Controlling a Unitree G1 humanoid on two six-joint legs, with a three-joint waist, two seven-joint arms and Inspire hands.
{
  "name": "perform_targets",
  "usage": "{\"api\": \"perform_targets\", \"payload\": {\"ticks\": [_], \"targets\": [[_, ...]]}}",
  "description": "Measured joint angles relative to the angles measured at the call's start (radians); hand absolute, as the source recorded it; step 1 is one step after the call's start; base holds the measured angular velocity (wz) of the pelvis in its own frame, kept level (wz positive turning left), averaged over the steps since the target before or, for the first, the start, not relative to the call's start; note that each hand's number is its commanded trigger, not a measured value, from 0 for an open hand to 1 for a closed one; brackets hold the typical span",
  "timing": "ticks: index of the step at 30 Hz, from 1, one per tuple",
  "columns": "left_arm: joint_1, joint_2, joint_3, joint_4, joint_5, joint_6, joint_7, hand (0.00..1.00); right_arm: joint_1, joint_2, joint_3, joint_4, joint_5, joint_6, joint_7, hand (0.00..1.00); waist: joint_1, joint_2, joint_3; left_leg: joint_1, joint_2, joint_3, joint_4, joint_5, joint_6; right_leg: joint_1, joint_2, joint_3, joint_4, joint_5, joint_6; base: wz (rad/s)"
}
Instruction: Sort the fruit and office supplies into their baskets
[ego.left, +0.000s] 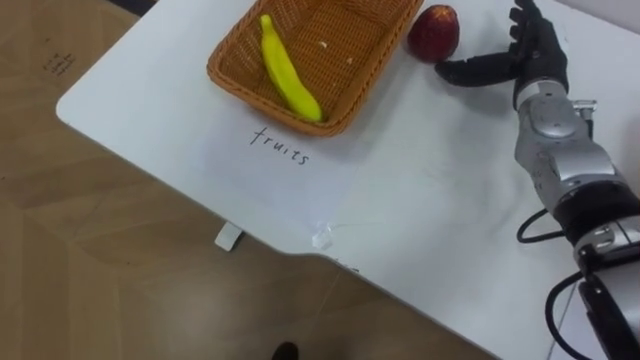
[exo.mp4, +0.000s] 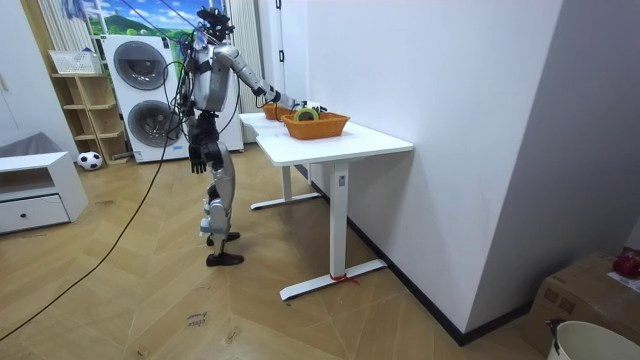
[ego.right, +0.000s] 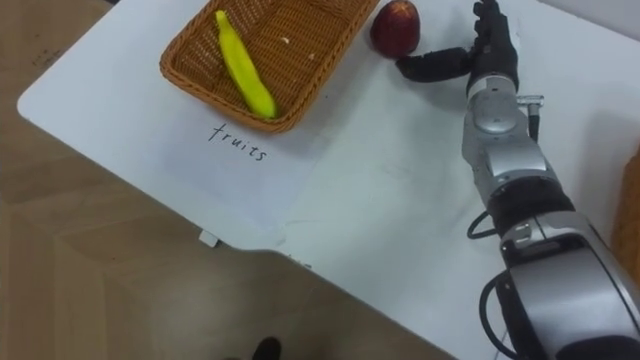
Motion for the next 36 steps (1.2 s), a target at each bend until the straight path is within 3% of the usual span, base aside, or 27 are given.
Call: {"api": "perform_targets", "payload": {"ticks": [9,25,36], "targets": [[-0.028,-0.005,-0.024,0.023,0.0,-0.001,-0.003,0.0,0.0,0.01,0.0,0.03,-0.104,-0.032,-0.028,0.0,0.021,0.0,0.0,-0.012,0.004,0.007,0.001,0.001,-0.002,-0.014,0.002,0.006,0.001,0.002,-0.003,-0.03],[-0.03,-0.005,-0.048,0.023,0.002,0.0,-0.02,0.0,-0.01,0.011,-0.002,0.043,-0.105,-0.034,-0.053,0.0,0.024,-0.002,0.0007,-0.027,0.004,0.006,0.005,0.003,-0.003,-0.022,0.003,-0.002,0.003,0.003,-0.005,0.0],[-0.03,-0.01,-0.048,0.024,0.003,-0.001,-0.025,0.0,-0.041,0.012,-0.002,0.084,-0.115,-0.034,-0.07,0.0,0.03,-0.011,0.0066,-0.044,0.005,0.007,0.005,0.01,-0.004,-0.041,0.002,-0.008,0.014,0.005,-0.008,0.0]]}}
